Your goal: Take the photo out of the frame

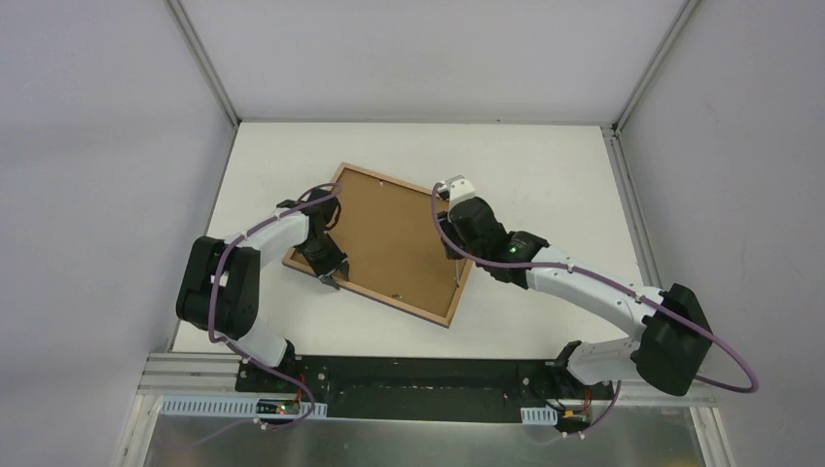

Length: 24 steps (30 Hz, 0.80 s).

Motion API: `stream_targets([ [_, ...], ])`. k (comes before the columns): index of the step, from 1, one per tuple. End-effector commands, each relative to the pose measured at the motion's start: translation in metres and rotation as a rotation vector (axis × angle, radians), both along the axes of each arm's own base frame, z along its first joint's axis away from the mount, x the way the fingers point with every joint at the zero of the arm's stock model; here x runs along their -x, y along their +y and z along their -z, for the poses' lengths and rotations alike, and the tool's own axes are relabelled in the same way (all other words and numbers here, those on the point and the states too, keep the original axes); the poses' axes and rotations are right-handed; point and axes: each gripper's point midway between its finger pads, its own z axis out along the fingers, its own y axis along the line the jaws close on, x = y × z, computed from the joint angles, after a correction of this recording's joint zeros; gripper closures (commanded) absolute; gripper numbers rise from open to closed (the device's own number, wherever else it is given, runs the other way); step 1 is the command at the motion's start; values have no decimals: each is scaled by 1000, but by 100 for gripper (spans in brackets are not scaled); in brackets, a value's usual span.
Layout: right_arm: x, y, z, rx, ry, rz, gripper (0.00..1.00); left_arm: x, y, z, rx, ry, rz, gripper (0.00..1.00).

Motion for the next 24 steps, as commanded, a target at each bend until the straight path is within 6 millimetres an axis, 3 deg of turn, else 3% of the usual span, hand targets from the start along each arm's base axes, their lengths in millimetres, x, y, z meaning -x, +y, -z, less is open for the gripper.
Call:
stream_targets([
  [1,4,-5,1,-71,153,59,100,38,27,26,-122,147,110,100],
  [8,-9,-10,6,-62,217,168,100,35,26,25,-121,141,103,100],
  [16,-52,-25,16,-72,403,321,100,37,27,25,-121,142,103,100],
  [24,-68,-32,24,-29,475,359,100,36,22,24,-97,139,100,100],
])
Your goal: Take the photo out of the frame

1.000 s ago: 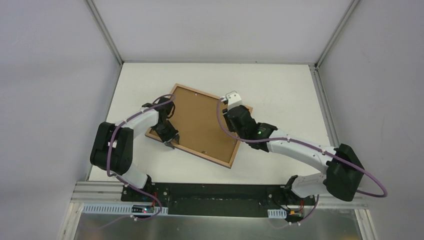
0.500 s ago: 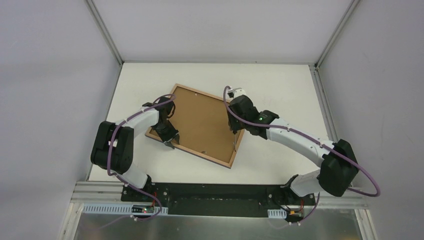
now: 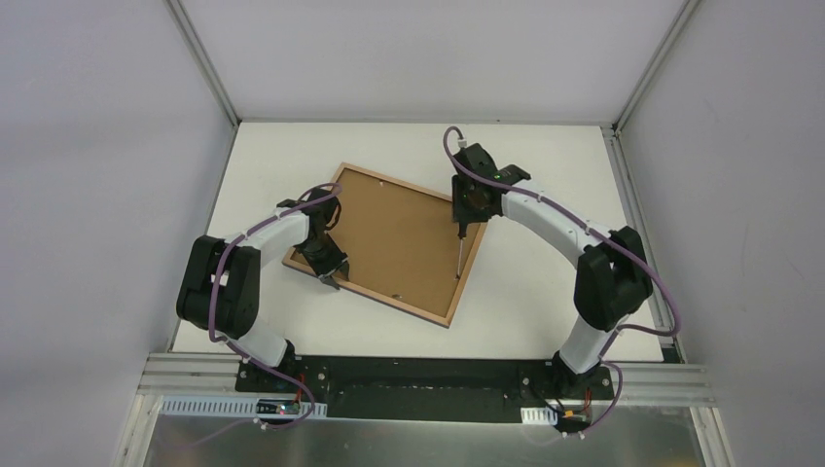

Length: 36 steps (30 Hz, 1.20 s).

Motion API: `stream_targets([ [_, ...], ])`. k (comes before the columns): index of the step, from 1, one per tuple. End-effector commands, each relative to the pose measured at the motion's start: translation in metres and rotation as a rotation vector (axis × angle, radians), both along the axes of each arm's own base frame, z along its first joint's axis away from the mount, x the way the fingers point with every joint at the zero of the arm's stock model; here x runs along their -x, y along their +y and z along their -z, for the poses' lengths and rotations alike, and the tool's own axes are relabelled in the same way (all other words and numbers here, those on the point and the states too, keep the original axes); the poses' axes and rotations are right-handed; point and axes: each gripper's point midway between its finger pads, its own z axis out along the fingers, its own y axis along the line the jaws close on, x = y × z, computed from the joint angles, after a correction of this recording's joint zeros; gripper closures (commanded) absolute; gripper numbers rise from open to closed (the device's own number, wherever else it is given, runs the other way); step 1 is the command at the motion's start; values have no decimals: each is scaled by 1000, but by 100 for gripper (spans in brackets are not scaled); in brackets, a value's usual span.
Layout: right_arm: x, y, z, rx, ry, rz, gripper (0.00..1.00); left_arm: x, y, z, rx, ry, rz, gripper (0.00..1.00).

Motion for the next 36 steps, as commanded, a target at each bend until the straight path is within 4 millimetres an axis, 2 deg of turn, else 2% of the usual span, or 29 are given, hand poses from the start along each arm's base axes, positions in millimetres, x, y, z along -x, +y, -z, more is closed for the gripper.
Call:
stream_targets([
  [1,3,0,-12,-7,42,2,100,36,22,24,-97,133,100,100],
  [8,13,3,-4,-5,89,-35,100,33,21,24,-92,123,99,100],
  [9,18,10,-6,-30,75,-80,100,32,21,24,-92,120,102,100],
  [11,25,33,-19,-96,-53,-219,100,29,21,23,-96,113,117,100],
  [13,34,46,-31,-110,-196,-329,100,23,22,21,-100,101,144,100],
  [16,35,50,-45,-106,-278,-370,100,13,20,19,-91,90,207,100],
  [22,34,52,-53,-33,-357,-430,100,-4,17,13,-46,83,274,100],
  [23,35,52,-54,-25,-364,-439,100,-7,14,9,-26,68,286,95],
  [25,37,53,-59,-18,-369,-443,100,-15,7,-2,13,18,311,75],
  [28,41,51,-68,-39,-366,-420,100,-32,-5,-31,70,-93,332,56],
  [32,52,52,-74,-95,-316,-387,100,-46,-25,-72,172,-227,346,41],
  [36,64,56,-74,-154,-251,-368,100,-50,-47,-100,304,-331,347,34],
])
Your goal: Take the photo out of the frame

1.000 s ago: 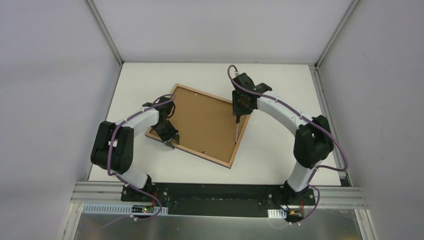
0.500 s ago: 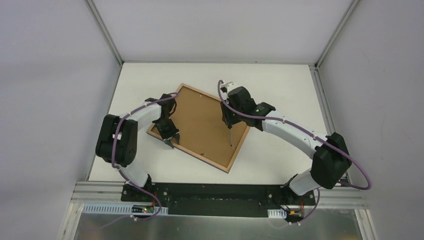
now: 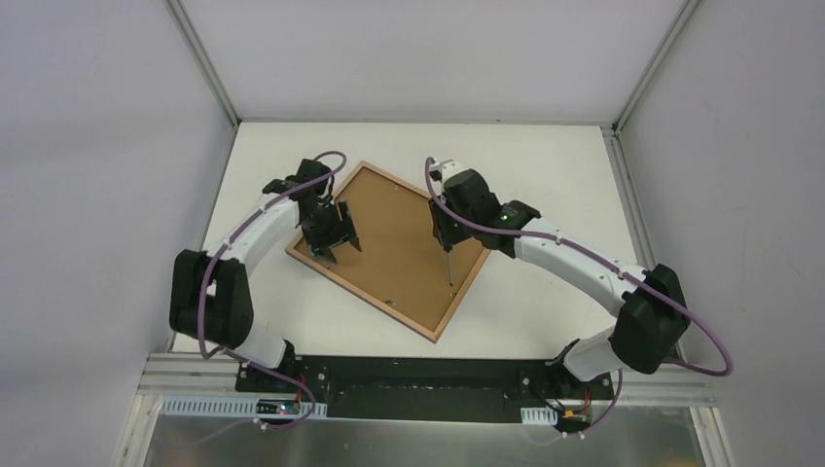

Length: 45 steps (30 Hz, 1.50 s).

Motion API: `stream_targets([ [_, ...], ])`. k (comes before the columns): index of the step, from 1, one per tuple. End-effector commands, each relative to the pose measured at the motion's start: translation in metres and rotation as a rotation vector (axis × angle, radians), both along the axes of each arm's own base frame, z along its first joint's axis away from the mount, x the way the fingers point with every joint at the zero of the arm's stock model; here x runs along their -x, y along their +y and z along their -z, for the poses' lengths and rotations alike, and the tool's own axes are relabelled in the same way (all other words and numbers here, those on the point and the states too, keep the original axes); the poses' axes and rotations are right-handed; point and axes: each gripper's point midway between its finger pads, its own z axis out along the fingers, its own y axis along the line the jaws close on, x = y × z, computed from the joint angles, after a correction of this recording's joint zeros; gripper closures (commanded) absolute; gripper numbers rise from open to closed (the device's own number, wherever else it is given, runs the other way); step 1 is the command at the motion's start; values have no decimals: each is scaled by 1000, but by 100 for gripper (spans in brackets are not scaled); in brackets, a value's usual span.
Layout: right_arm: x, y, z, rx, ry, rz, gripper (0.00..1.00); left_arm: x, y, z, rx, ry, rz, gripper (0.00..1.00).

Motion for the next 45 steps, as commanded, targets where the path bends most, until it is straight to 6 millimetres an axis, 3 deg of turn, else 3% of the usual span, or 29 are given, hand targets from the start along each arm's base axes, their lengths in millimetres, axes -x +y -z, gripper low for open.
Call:
stream_targets([
  [1,8,8,-37,-118,10,23,100,-9,-35,-48,224,-145,66,34],
  [4,15,12,-38,-119,13,-36,100,2,-44,-47,300,-115,24,35],
  [8,25,18,-33,-4,-66,-163,100,18,-38,-27,289,-18,-153,38],
  [12,43,29,-22,133,-173,-331,100,35,-41,-5,313,153,-331,37],
  [19,80,49,-7,316,-302,-643,100,47,-33,16,249,263,-489,40],
  [22,92,54,7,384,-320,-720,100,50,-30,26,219,303,-544,43],
  [26,106,69,11,392,-352,-792,100,53,-25,33,168,341,-589,44],
  [30,115,79,20,394,-357,-847,100,48,-14,37,103,313,-630,40],
  [37,130,79,44,445,-355,-917,100,48,6,50,-30,302,-645,37],
  [40,130,74,53,464,-346,-923,100,50,15,59,-89,303,-649,41],
  [45,130,73,58,508,-342,-933,100,50,27,66,-158,281,-676,58],
])
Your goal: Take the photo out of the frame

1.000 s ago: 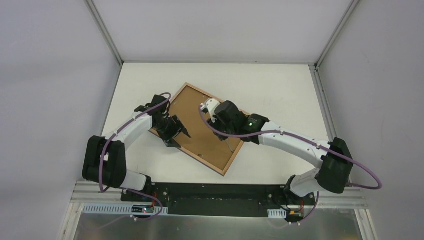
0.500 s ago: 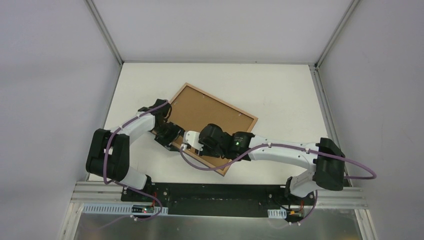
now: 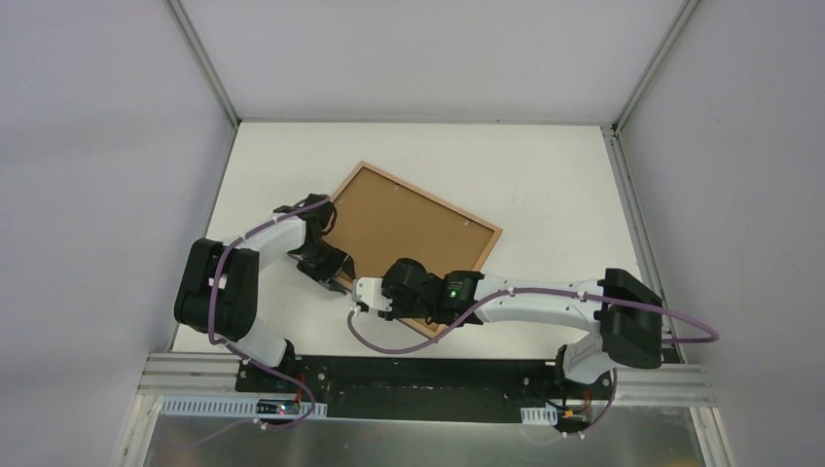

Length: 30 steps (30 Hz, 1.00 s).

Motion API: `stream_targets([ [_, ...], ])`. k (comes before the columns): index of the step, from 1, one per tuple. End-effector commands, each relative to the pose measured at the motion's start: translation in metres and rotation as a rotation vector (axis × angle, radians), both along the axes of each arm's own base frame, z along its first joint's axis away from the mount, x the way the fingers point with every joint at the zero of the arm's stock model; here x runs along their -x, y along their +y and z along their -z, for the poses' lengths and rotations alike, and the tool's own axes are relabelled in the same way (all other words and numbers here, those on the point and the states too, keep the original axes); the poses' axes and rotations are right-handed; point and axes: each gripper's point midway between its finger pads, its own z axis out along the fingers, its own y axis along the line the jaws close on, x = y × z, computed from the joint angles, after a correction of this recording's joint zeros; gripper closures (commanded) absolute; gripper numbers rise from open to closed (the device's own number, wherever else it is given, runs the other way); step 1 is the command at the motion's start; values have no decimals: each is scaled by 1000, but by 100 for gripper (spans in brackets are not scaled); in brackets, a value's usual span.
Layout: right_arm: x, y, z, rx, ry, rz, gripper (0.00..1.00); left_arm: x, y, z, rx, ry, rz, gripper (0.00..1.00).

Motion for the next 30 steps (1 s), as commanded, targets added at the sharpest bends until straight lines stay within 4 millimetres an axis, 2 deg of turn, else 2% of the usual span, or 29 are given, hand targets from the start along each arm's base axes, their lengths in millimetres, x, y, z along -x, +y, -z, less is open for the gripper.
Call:
stream_targets([
  [1,-3,-2,7,47,-29,-10,100,4,24,8,-141,34,-33,63],
  [7,-2,-6,21,99,-48,-9,100,-2,32,14,-195,43,11,87],
  [10,-5,-10,28,114,-67,0,100,3,40,19,-236,67,43,100],
  [17,-19,-17,41,161,-134,47,100,23,50,29,-270,128,96,100],
  [22,-21,-19,50,160,-119,75,100,25,53,29,-280,131,131,100],
  [26,-35,-23,53,163,-174,114,100,25,56,27,-292,126,153,100],
  [30,-40,-27,56,140,-179,114,100,26,56,27,-290,134,166,100],
])
